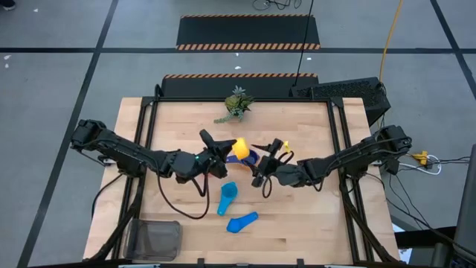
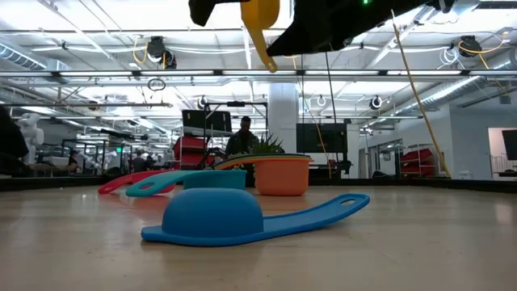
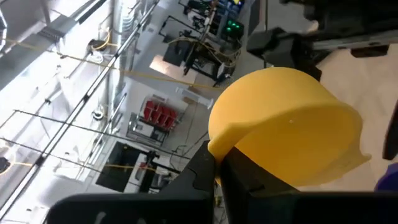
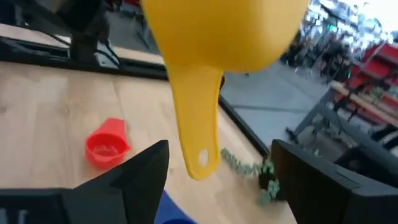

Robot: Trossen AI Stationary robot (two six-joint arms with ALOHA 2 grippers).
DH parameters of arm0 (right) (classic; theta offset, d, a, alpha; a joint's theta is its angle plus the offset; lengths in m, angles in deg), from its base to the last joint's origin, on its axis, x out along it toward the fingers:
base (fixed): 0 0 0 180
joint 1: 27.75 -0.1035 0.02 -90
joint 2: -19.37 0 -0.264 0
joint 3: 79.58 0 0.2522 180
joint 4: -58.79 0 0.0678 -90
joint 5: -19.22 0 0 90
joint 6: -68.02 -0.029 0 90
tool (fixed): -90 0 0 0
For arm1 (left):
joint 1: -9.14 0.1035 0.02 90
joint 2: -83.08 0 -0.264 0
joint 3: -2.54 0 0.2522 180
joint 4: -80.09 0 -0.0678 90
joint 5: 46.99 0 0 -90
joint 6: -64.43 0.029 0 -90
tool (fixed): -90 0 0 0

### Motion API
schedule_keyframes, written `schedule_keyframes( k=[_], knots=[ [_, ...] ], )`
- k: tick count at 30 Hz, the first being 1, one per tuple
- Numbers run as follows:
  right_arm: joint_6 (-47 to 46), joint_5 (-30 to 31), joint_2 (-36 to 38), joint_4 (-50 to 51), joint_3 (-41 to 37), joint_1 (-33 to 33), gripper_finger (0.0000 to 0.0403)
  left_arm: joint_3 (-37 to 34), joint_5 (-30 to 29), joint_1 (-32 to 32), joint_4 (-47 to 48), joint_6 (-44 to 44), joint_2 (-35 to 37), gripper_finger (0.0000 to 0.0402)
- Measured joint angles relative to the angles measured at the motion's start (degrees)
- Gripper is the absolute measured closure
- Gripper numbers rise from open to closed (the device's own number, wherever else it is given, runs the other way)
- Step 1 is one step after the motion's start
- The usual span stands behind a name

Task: Nest measuring cups in basket
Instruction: Stack the yellow measuring cup on top of the dark blue measuring cup

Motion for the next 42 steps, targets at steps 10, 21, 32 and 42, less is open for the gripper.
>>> schedule_keyframes(
  k=[10, 21, 32, 42],
  knots=[
    [6.45, -3.06, 0.07, -7.38, -1.94, 0.02, 0.0227, 0.00, 5.59, 2.99, -1.65, -9.92, 0.00, 0.0393],
    [10.21, -2.51, 0.07, -9.61, -2.00, 0.04, 0.0390, 0.00, 7.21, 3.61, -2.35, -13.02, 0.02, 0.0387],
    [12.22, 1.55, 3.53, -6.82, -2.06, -0.40, 0.0402, 0.00, 4.66, 2.22, -3.48, -19.24, 0.67, 0.0280],
    [4.32, -6.52, 21.77, -21.90, -17.99, -0.72, 0.0403, 0.15, 4.37, 0.87, -2.82, -33.83, 5.18, 0.0179]
  ],
)
